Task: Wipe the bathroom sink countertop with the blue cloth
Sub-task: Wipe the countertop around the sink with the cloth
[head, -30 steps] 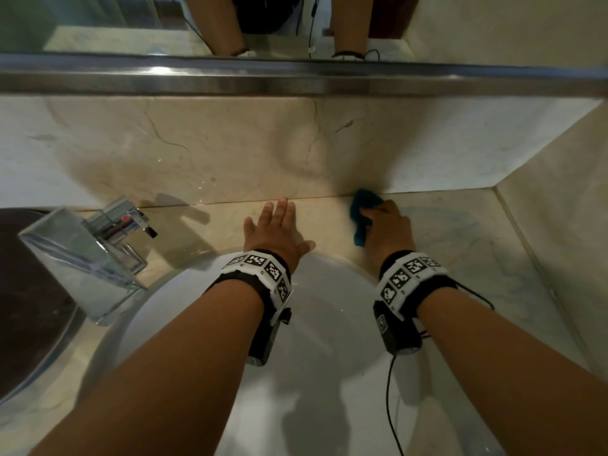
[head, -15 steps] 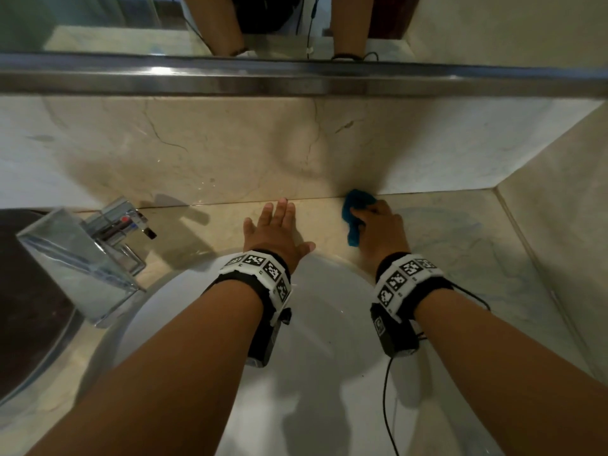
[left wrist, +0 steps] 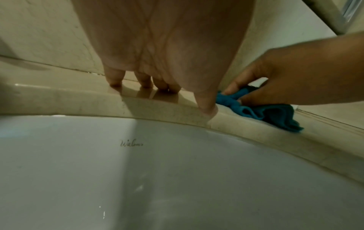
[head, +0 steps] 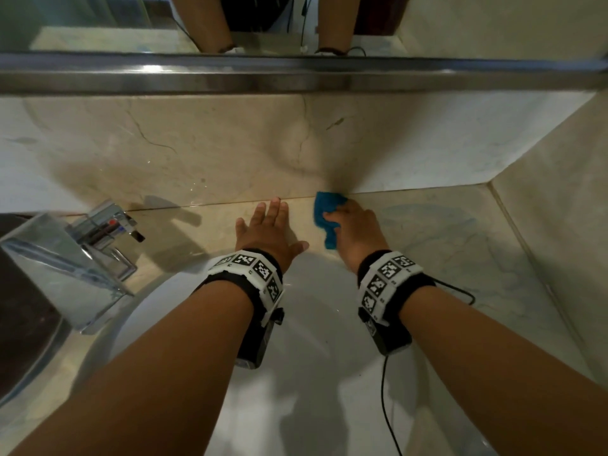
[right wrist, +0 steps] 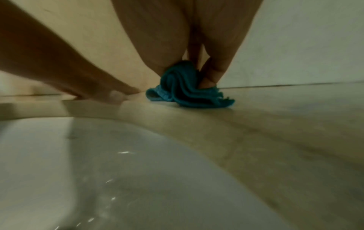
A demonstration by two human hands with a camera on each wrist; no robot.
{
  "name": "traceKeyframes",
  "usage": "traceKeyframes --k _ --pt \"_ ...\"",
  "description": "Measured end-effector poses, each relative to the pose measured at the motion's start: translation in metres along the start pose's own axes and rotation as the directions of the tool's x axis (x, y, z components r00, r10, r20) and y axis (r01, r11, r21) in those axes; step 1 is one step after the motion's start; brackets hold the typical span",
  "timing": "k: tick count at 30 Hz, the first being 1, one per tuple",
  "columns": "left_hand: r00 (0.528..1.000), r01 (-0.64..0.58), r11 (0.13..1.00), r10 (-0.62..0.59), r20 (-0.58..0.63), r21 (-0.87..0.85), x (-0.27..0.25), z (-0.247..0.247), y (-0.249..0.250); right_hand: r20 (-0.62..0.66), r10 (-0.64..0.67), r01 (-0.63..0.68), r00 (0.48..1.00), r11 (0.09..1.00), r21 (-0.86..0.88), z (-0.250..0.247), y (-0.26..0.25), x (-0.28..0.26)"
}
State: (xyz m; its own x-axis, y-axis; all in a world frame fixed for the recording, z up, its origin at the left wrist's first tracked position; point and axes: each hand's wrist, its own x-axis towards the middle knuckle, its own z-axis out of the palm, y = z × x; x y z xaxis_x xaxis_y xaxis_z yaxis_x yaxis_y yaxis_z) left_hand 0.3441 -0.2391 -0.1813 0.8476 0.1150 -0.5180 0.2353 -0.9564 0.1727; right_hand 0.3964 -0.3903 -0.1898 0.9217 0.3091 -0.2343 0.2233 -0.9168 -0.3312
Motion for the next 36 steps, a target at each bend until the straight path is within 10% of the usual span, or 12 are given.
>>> traceKeyframes --k 6,13,24,30,33,36 --pt "1.0 -0.017 1.0 0.017 -0.011 -0.016 -0.002 0.001 -0.001 -0.05 0.231 -0.236 0.972 0.959 -0.158 -0.035 0.041 -0.008" --pt "1.0 -0.008 1.0 0.008 -0.026 -0.025 -0.001 0.001 0.0 0.101 -0.098 0.104 0.99 0.993 -0.063 0.003 0.008 -0.004" --pt "0.994 -0.102 0.993 0.103 -0.03 0.057 -0.004 0.002 0.041 0.062 0.276 -0.271 0.959 0.959 -0.079 -0.027 0.056 -0.021" --pt "0.997 -0.075 0.996 0.075 0.015 0.048 0.007 0.009 0.049 -0.129 0.076 -0.071 0.989 0.996 0.044 -0.021 0.059 -0.022" --pt "0.996 -0.087 0.995 0.086 0.028 0.052 0.01 0.005 0.045 -0.06 -0.132 0.134 0.989 0.991 0.031 -0.015 0.036 -0.016" --pt "0.995 -0.098 0.993 0.096 0.029 0.067 0.009 0.004 0.044 0.057 -0.077 0.074 0.995 0.996 0.049 -0.004 0.019 0.001"
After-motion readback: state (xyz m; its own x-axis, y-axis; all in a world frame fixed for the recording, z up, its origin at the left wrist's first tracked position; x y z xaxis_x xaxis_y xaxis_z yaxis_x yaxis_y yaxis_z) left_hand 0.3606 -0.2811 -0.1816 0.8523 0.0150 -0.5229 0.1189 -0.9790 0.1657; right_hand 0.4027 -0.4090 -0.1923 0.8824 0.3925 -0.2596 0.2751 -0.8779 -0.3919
